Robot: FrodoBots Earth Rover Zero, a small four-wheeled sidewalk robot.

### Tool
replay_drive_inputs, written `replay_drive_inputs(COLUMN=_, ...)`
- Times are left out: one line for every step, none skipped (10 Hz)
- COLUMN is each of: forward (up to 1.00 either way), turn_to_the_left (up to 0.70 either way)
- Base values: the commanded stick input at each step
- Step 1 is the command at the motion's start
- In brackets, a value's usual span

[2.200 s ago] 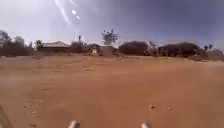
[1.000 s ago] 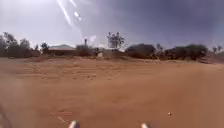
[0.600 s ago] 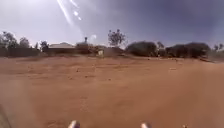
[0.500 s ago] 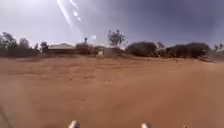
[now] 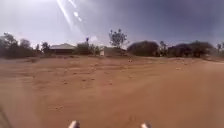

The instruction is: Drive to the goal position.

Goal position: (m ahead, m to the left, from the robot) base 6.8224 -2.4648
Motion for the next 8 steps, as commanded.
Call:
replay_drive_inputs(forward=0.7, turn_to_the_left=0.0)
replay_drive_inputs(forward=0.7, turn_to_the_left=0.0)
replay_drive_inputs(forward=0.7, turn_to_the_left=0.0)
replay_drive_inputs(forward=0.7, turn_to_the_left=0.0)
replay_drive_inputs(forward=0.7, turn_to_the_left=0.0)
replay_drive_inputs(forward=0.7, turn_to_the_left=-0.27)
replay_drive_inputs(forward=0.7, turn_to_the_left=-0.27)
replay_drive_inputs(forward=0.7, turn_to_the_left=-0.27)
